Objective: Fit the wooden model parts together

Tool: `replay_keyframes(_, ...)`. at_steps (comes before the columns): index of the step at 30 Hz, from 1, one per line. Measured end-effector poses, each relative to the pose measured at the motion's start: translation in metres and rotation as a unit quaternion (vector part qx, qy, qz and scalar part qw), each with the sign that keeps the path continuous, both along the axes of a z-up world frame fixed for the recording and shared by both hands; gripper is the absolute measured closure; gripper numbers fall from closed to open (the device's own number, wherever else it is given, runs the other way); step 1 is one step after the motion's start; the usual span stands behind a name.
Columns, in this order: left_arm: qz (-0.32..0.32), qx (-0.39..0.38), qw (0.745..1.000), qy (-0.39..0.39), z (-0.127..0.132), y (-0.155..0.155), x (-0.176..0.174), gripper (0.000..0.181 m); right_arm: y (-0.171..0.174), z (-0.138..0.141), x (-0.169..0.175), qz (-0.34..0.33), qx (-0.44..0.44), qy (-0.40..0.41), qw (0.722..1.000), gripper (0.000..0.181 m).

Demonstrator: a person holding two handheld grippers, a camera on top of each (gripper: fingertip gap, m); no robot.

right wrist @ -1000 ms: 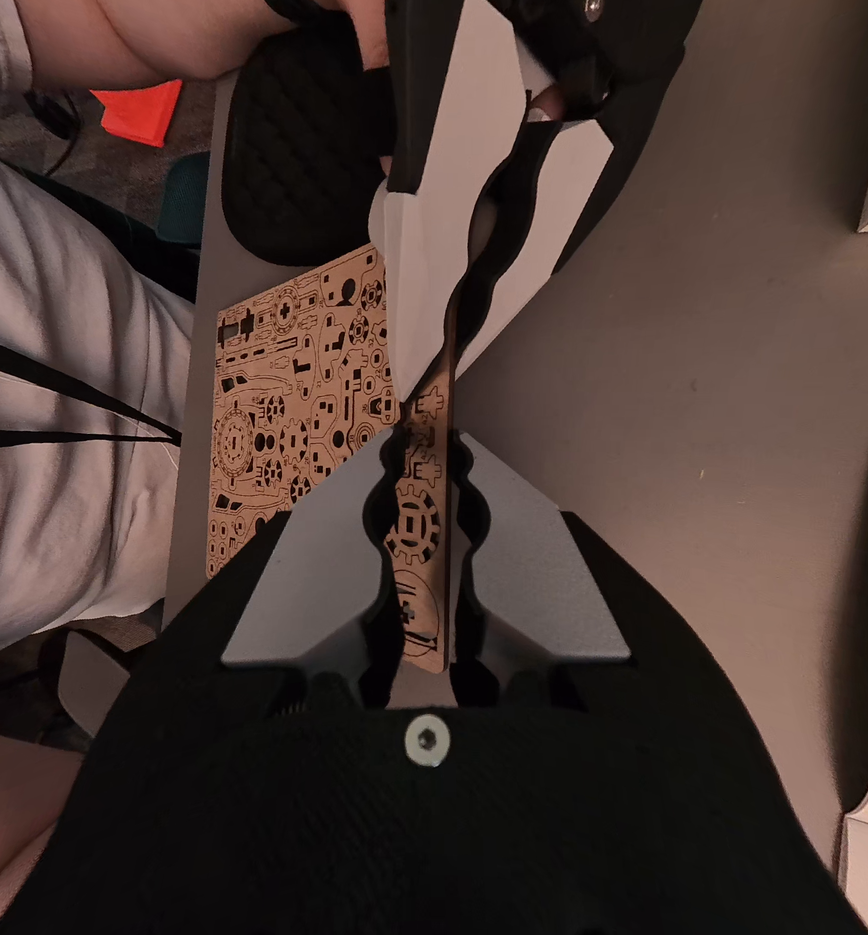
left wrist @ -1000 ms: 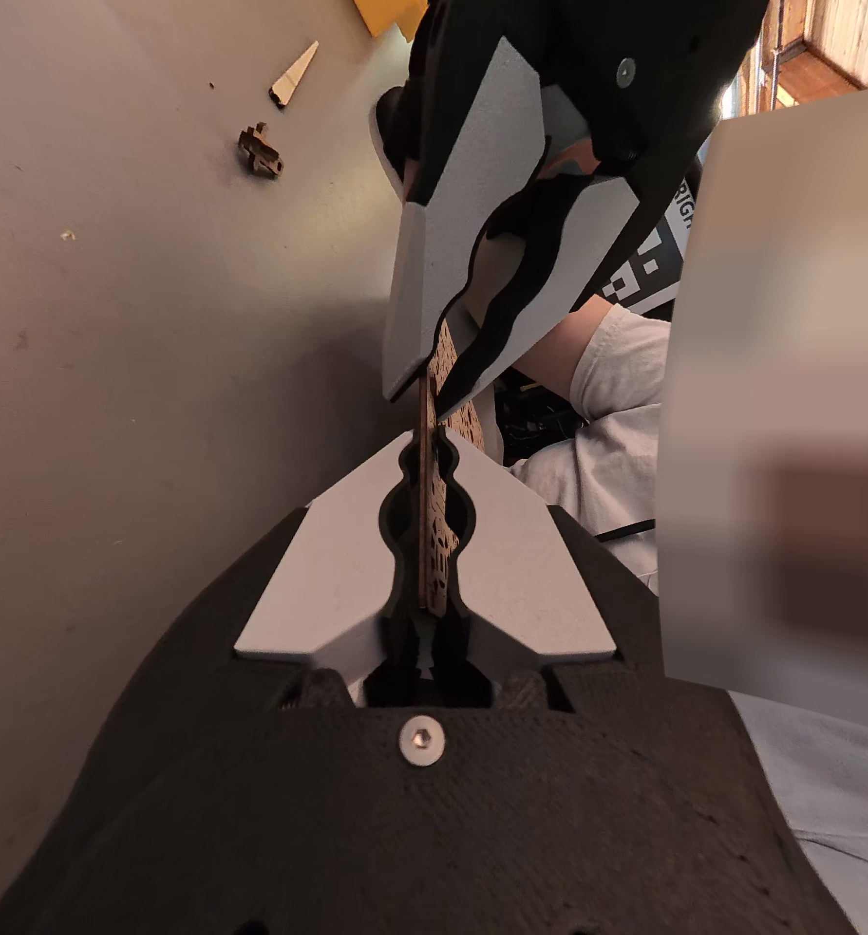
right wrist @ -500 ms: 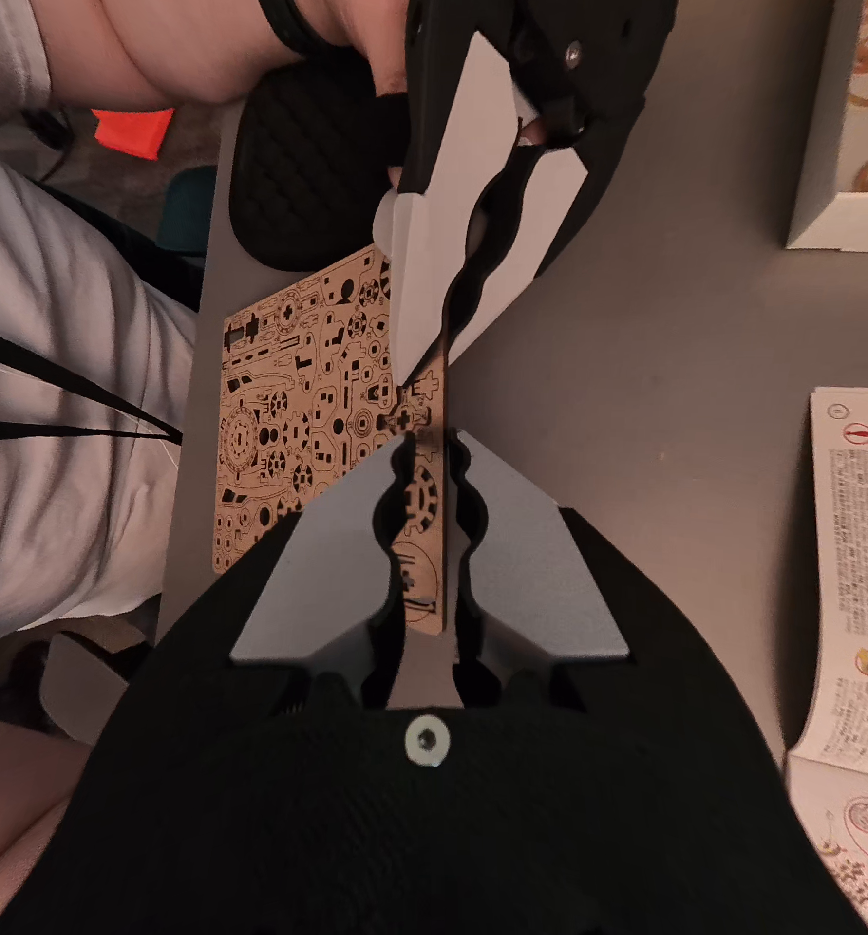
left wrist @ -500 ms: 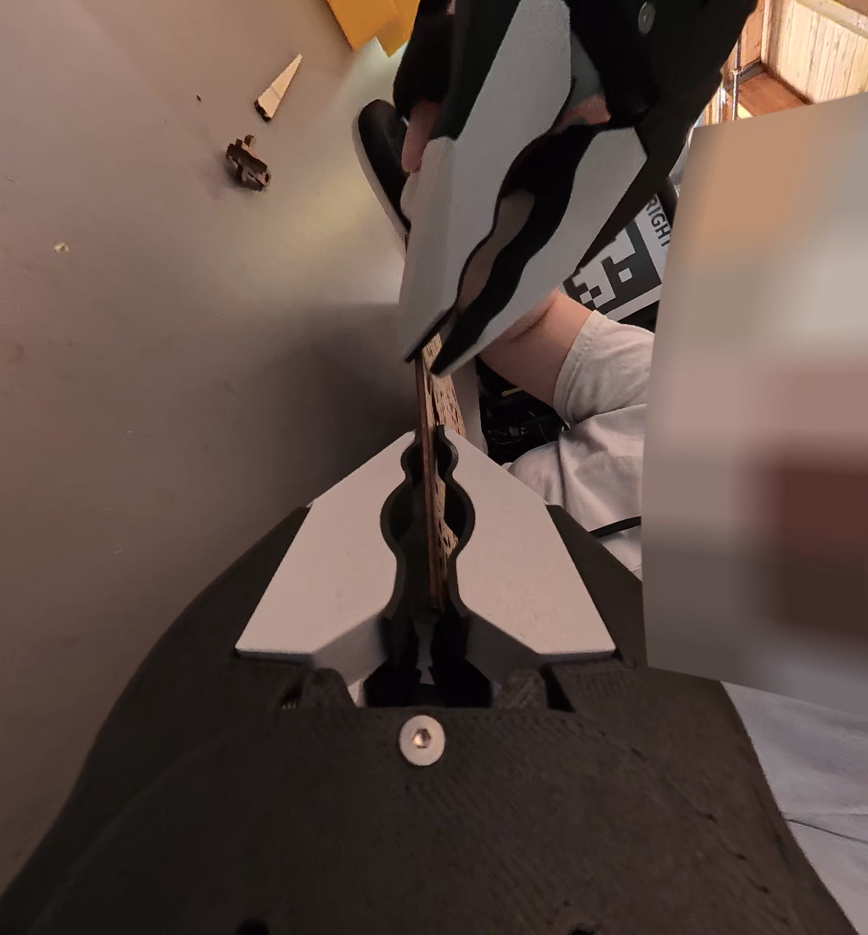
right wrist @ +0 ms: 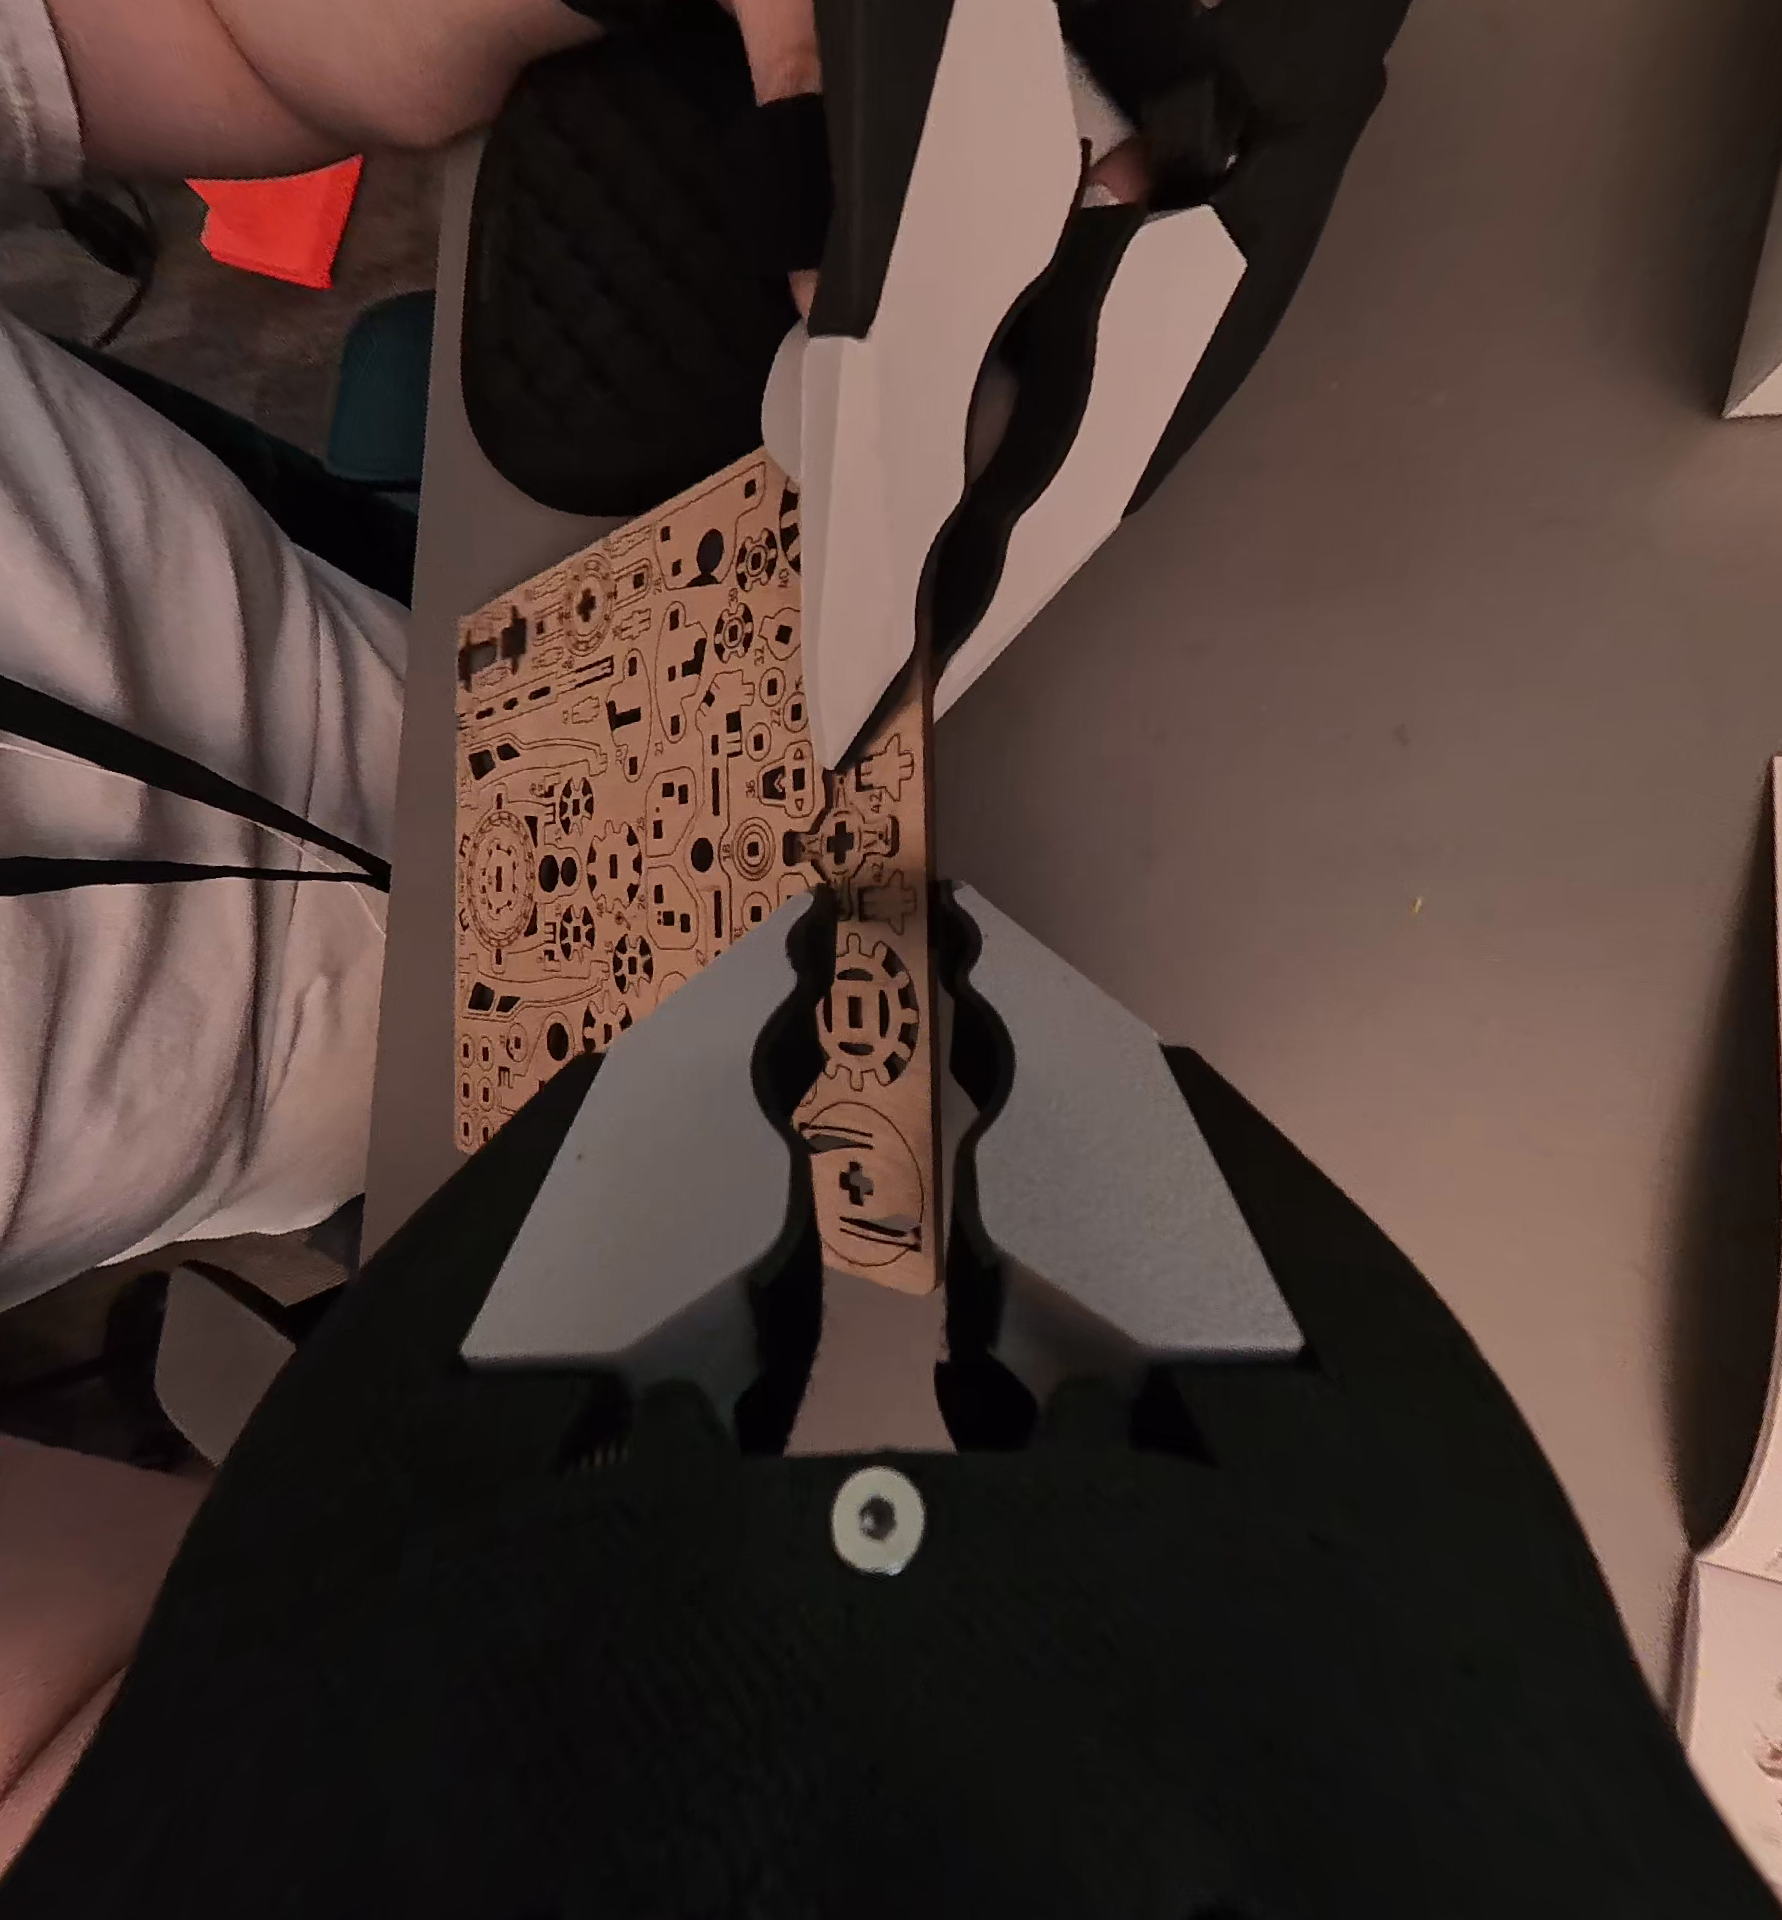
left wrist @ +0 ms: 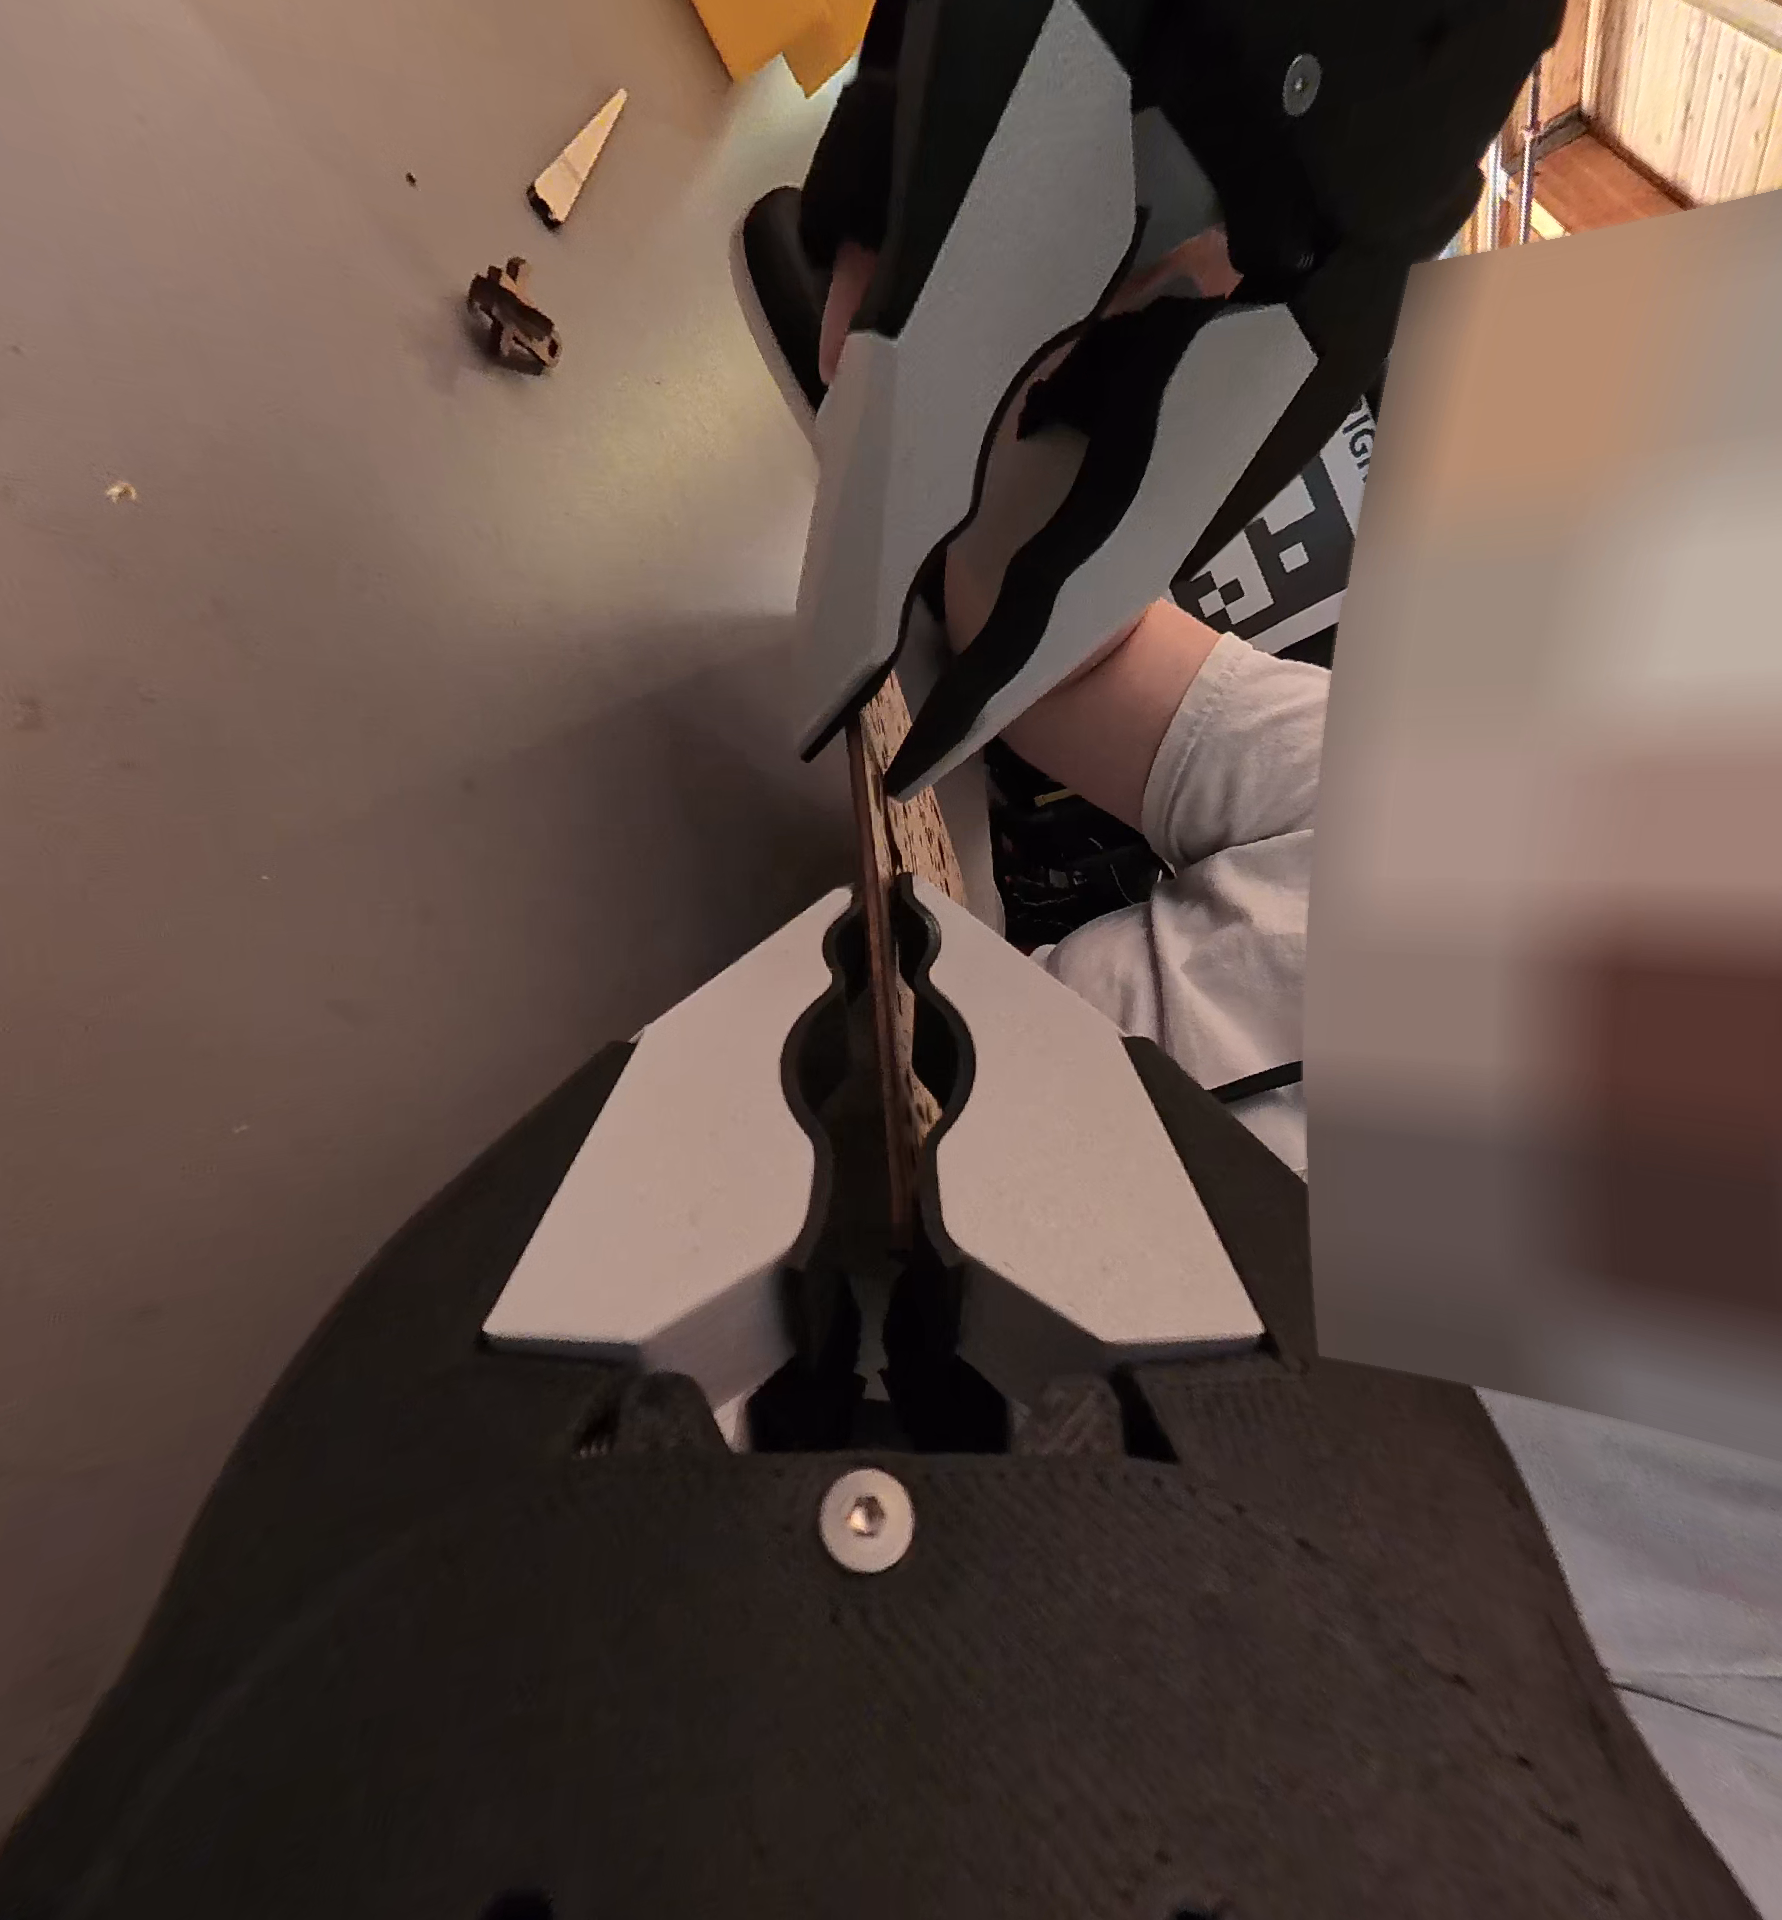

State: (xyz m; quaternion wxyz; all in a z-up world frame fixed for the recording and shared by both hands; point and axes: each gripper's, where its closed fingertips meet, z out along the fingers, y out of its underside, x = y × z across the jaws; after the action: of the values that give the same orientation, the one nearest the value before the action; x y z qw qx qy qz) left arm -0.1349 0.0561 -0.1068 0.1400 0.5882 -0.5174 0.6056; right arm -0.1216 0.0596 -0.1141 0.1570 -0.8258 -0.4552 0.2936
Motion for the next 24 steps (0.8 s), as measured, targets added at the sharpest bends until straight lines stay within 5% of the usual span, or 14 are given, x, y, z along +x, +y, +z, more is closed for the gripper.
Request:
replay_keyframes(1,-0.002,-0.001,1.0,0.002,-0.001,-0.001,0.0,0.179,-0.001,-0.001,0.0,0.001,-0.002,-0.002,1.0,0.163)
replay_keyframes(11,-0.003,0.002,1.0,-0.005,0.001,-0.002,0.0,0.179,0.002,0.008,-0.005,0.003,0.014,0.036,0.999,0.149)
replay_keyframes(15,-0.012,0.006,1.0,-0.013,0.003,-0.005,-0.001,0.179,-0.006,0.008,-0.012,0.007,-0.071,0.107,0.992,0.156)
replay_keyframes(20,-0.03,0.017,0.999,-0.041,0.01,-0.011,-0.003,0.179,-0.008,0.02,-0.017,-0.032,-0.235,0.241,0.941,0.173)
replay_keyframes(24,-0.049,0.019,0.998,-0.043,0.011,-0.02,-0.005,0.179,-0.017,0.021,-0.019,-0.016,-0.293,0.265,0.919,0.178)
